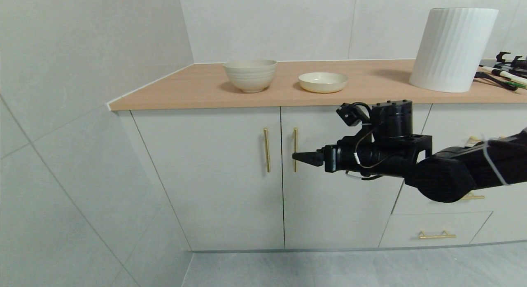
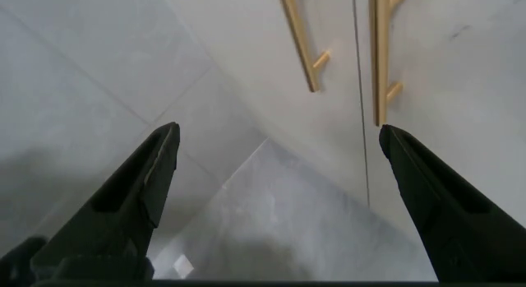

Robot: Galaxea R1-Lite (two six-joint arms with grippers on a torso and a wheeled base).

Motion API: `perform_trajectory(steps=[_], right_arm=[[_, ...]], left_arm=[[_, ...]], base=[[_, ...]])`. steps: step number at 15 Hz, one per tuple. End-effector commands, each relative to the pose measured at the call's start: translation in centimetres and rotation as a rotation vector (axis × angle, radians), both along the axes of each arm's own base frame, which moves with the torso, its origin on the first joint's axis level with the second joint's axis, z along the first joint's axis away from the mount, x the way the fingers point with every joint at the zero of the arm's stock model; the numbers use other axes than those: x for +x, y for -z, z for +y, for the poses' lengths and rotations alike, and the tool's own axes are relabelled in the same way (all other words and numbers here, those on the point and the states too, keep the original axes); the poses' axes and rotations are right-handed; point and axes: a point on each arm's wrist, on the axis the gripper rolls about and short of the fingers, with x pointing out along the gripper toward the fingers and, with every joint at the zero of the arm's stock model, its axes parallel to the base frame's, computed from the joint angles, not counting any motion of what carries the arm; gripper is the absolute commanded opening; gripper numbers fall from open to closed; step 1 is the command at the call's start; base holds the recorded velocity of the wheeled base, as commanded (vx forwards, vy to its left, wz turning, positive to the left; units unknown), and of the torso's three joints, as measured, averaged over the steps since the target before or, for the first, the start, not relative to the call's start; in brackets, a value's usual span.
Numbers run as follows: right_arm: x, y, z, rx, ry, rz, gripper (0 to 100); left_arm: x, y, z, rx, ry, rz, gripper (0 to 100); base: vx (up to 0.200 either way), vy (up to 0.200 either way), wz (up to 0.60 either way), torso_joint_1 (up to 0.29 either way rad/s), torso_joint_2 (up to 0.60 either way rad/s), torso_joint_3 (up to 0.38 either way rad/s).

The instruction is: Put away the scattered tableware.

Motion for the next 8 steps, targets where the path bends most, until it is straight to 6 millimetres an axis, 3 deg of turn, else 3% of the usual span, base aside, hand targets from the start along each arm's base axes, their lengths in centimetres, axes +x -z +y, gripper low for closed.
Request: perform_trajectory(steps=[1,5,8], right_arm=[[2.2,3.4,1.1,0.001,0.011,0.031,100],[4.7,5.4,2.5,0.058,0.030,0.028,100],[5.8,5.8,3.0,0.125,0.073,0.022,100]], left_arm=[[0.0,0.0,0.0,0.000,-0.001,0.000,100],[0.0,0.0,0.0,0.000,-0.001,0.000,100],[0.0,0.0,0.0,0.000,-0.001,0.000,100]], base=[[0.000,0.000,0.00,0.000,0.00,0.000],[0.000,0.000,0.00,0.000,0.00,0.000],[0.000,0.000,0.00,0.000,0.00,0.000]])
